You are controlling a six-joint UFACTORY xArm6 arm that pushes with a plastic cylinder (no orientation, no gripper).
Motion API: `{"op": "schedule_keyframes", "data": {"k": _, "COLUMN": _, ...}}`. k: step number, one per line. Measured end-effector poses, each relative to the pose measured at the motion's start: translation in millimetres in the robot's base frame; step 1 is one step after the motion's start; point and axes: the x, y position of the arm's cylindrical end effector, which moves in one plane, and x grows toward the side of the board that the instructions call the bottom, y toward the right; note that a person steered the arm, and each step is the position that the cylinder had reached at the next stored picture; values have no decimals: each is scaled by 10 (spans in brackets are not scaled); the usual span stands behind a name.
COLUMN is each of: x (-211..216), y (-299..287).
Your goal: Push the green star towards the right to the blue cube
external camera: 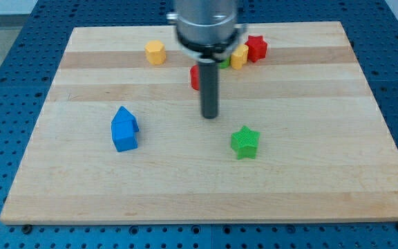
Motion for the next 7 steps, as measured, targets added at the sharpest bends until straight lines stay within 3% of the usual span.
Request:
{"op": "schedule_keyframes", "data": {"k": 1, "x": 100, "y": 590}}
{"op": "schedule_keyframes", "data": {"k": 2, "x": 473, "y": 948}}
{"op": "schedule_keyframes", "data": {"k": 4, "x": 768, "y": 872}}
{"op": "schedule_keyframes", "data": {"k": 7, "x": 700, "y": 204}}
